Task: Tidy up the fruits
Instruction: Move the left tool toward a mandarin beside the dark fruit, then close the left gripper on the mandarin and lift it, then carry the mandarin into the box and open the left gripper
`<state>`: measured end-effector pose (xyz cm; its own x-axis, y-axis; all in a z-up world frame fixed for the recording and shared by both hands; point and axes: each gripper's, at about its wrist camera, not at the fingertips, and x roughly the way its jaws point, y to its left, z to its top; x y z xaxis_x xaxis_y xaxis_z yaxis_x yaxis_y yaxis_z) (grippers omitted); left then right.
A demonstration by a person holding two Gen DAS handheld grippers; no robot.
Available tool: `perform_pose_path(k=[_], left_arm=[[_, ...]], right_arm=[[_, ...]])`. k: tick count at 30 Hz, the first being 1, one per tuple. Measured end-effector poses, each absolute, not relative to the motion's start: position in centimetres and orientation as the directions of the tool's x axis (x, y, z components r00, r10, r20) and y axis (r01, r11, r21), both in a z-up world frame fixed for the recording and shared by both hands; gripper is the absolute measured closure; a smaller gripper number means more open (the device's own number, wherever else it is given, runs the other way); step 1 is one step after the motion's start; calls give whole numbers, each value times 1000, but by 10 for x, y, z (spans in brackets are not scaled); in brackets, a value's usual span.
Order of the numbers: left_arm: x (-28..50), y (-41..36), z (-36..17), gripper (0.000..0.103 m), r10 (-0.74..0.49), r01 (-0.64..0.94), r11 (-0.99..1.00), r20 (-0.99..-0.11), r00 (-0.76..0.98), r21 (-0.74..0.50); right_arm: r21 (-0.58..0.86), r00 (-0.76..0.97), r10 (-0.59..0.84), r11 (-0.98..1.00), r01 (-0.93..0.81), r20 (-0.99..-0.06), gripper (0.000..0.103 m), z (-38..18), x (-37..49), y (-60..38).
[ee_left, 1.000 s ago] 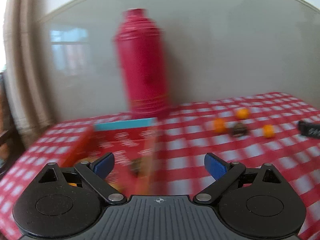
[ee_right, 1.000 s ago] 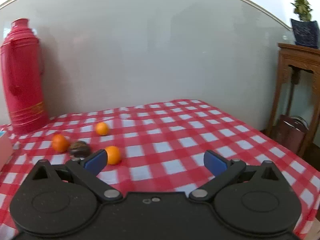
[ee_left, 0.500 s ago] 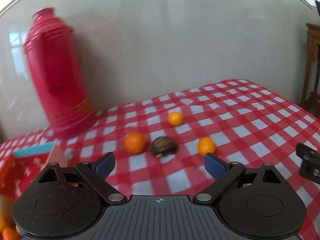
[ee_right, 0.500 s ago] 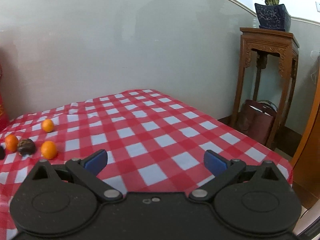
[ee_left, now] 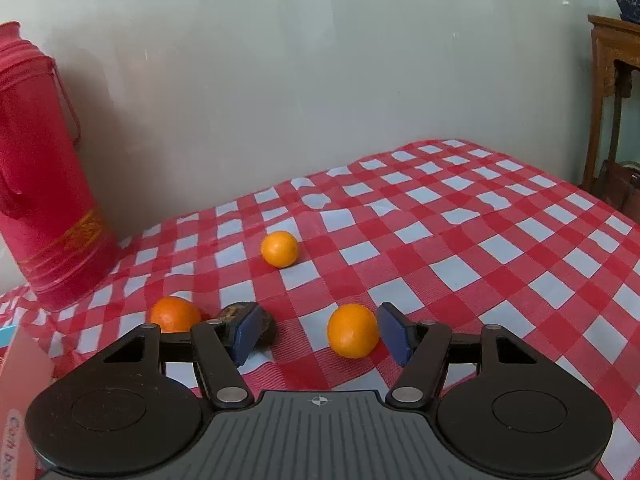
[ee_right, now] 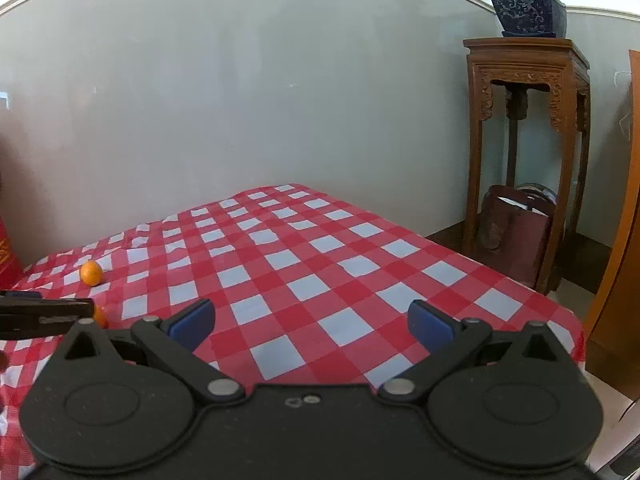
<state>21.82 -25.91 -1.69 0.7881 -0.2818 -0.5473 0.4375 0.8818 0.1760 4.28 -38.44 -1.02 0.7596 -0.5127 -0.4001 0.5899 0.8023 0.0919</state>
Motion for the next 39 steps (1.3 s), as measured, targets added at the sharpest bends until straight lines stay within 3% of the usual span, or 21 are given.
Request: perform_pose_path(k=[2, 4, 6, 15, 26, 34, 39], left_arm=[[221, -261, -20, 38, -293, 447, 879, -551, 782, 166], [223, -264, -22, 46, -298, 451, 878, -554, 777, 161], [227, -266, -25, 71, -310, 464, 874, -574, 758, 141], [220, -268, -30, 72, -313, 468, 871, -560, 767, 153], [198, -217, 8, 72, -296, 406, 903, -488, 821, 136], [186, -124, 31, 72, -121, 211, 961, -413, 902, 177], [190, -65, 24, 72, 9, 78, 980, -430, 903, 183]], right_arm=[[96, 767, -503, 809, 580, -398, 6, -9, 43, -383], [98, 772, -498, 812, 575, -395, 6, -9, 43, -382], [101, 776, -493, 816, 570, -393, 6, -8, 43, -381], [114, 784, -481, 820, 561, -392, 6, -7, 43, -380], [88, 788, -469, 836, 542, -397, 6, -10, 52, -368], [35, 806, -428, 875, 482, -409, 6, -12, 69, -339], [11, 822, -409, 893, 449, -395, 6, -11, 74, -321]])
